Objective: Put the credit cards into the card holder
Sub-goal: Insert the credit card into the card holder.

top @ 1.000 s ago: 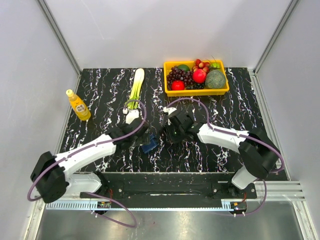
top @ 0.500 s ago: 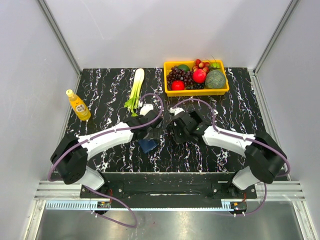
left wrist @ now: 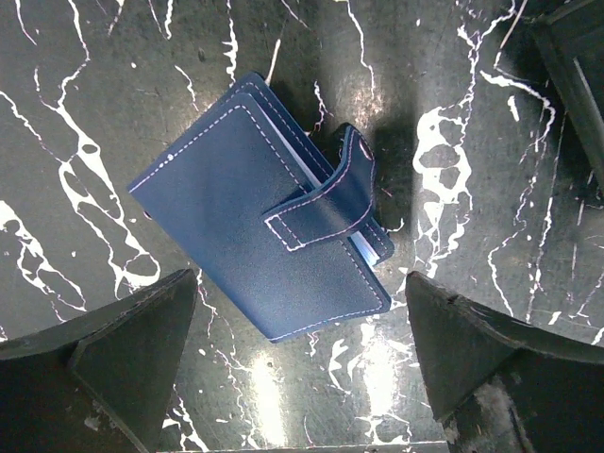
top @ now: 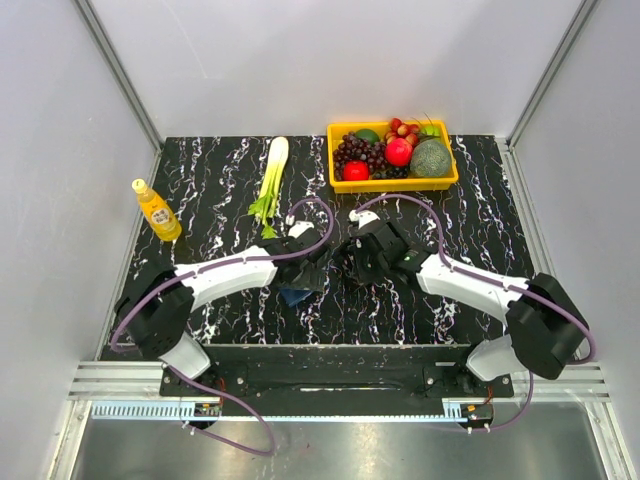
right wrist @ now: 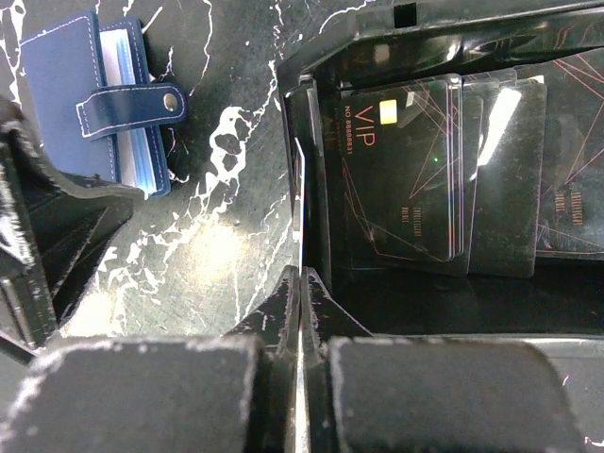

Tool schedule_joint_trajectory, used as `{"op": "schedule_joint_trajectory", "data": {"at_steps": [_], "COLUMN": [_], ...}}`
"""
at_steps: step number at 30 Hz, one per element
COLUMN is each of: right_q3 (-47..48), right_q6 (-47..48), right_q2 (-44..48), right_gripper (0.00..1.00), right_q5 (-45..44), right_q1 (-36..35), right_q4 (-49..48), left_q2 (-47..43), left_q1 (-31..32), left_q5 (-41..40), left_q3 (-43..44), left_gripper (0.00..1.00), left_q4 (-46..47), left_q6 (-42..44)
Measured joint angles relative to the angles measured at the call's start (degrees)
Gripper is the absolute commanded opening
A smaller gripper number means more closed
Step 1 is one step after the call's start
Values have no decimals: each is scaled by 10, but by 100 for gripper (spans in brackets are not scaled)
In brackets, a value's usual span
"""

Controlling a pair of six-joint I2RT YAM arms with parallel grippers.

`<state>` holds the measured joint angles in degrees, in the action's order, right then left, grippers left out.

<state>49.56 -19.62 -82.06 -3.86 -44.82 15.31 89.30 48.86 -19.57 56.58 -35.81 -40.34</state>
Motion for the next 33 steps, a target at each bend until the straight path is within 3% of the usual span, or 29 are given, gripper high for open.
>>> {"op": "schedule_joint_trajectory", "data": {"at_steps": [9, 19, 20, 22, 24, 28, 33], "right_q3": [-5, -12, -13, -14, -16, -16, -16], "right_q6": [-2, -2, -2, -2, -2, -2, -2], "right_q2": [10, 19, 19, 20, 21, 24, 26], "right_gripper": [0, 0, 0, 0, 0, 0, 0], "right_q5": [5, 13, 15, 16, 18, 20, 20], "right_q1": [2, 3, 3, 3, 3, 3, 3], "right_q4": [0, -3, -3, -4, -4, -5, -5], "left_q2": [37, 46, 46, 46, 46, 45, 16], "left_q1": [3, 3, 3, 3, 3, 3, 3], "left_q5": [7, 7, 8, 9, 11, 16, 20], "left_q3": [0, 0, 0, 0, -1, -6, -15], "left_gripper": [91, 66, 53, 47, 27, 0, 0], "left_q4": [6, 13, 15, 20, 26, 36, 43], "left_q6": [0, -4, -4, -7, -5, -1, 7]}}
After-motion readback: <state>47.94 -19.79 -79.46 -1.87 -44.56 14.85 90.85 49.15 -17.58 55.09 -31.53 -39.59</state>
